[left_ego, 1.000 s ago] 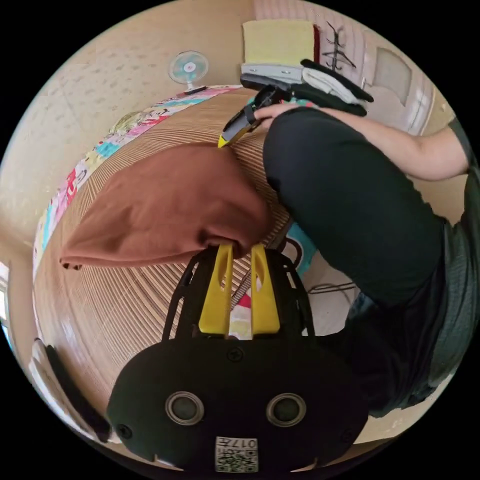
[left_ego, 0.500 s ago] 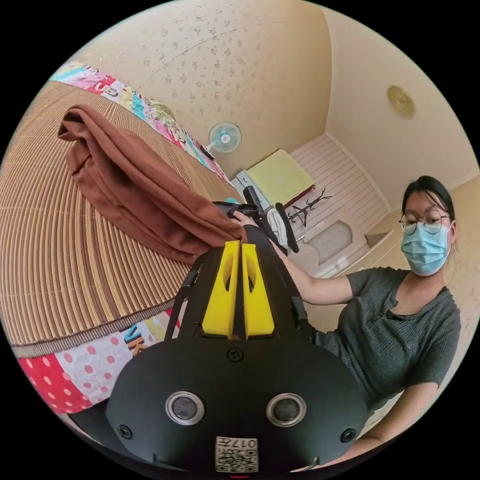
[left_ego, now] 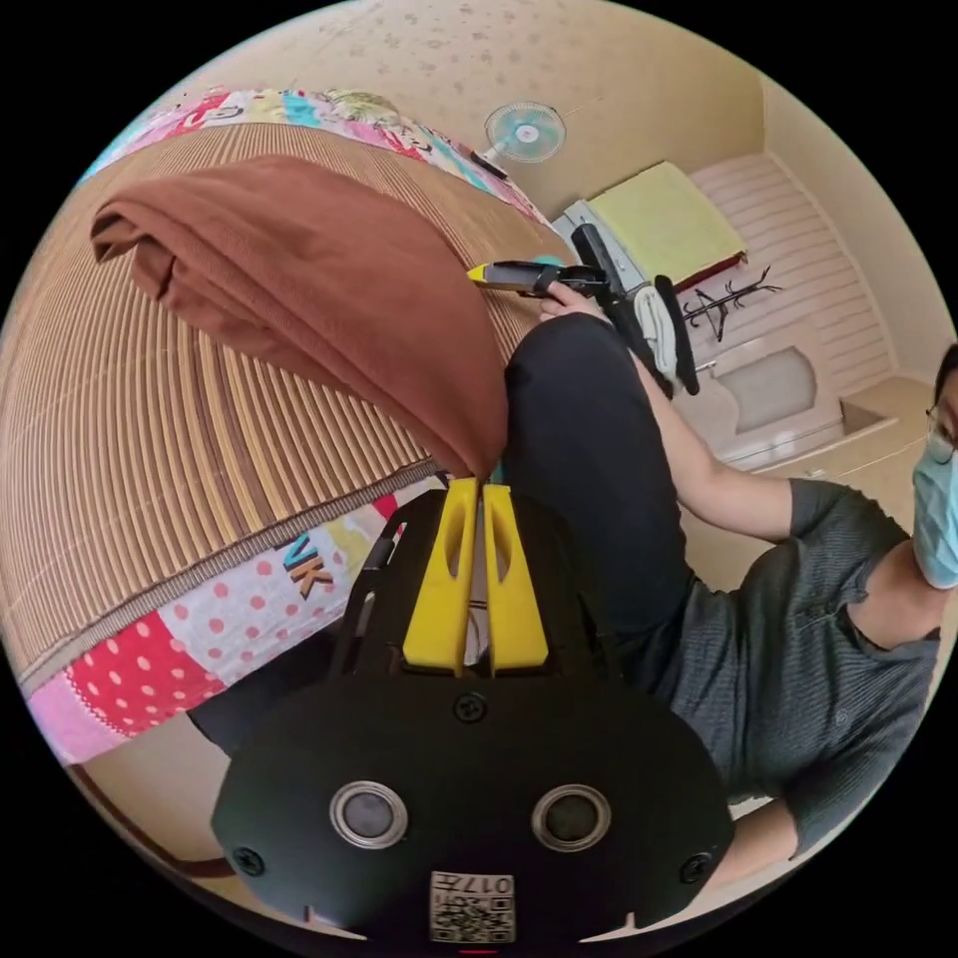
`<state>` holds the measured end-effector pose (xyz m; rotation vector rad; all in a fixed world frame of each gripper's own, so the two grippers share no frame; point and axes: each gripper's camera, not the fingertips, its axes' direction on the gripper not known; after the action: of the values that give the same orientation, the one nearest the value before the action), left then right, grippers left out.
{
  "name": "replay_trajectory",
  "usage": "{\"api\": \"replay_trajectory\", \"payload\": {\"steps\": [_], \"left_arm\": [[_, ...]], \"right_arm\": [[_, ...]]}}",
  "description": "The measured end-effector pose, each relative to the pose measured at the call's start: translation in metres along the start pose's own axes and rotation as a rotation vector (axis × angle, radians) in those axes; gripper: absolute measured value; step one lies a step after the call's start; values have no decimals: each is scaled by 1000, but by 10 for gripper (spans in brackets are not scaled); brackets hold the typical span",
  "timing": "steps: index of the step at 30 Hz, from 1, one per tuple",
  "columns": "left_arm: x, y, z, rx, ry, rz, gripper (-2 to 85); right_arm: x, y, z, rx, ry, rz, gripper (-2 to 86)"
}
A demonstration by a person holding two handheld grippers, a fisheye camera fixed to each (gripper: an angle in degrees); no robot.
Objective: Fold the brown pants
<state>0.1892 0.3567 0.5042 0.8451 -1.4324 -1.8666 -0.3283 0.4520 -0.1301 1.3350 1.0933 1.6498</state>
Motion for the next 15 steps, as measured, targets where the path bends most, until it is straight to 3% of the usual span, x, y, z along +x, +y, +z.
{"api": "replay_trajectory", "payload": {"steps": [2,5,6,7,9,11,13,15], "left_arm": [[11,-2,14,-54,-119,-6,-8],[20,9,66,-333,-498,-27,-7],[21,20,77,-322,-509,-27,-6],[21,25,79,-286,-453,-23,-5],[15,48,72,-55,-179,-49,-2],[12,67,60,154,-74,-63,2],[15,82,57,277,-83,-40,20],[28,84,74,257,-255,14,70]], "right_arm": [[2,-2,0,0,2,-1,23],[6,-4,-2,3,11,5,23],[7,-5,-2,3,11,4,23],[9,-6,-2,3,12,4,23],[12,-8,-2,3,8,5,23],[18,-9,-3,4,-6,14,23],[26,-10,-4,8,-25,24,23],[31,-11,-4,9,-30,24,23]]}}
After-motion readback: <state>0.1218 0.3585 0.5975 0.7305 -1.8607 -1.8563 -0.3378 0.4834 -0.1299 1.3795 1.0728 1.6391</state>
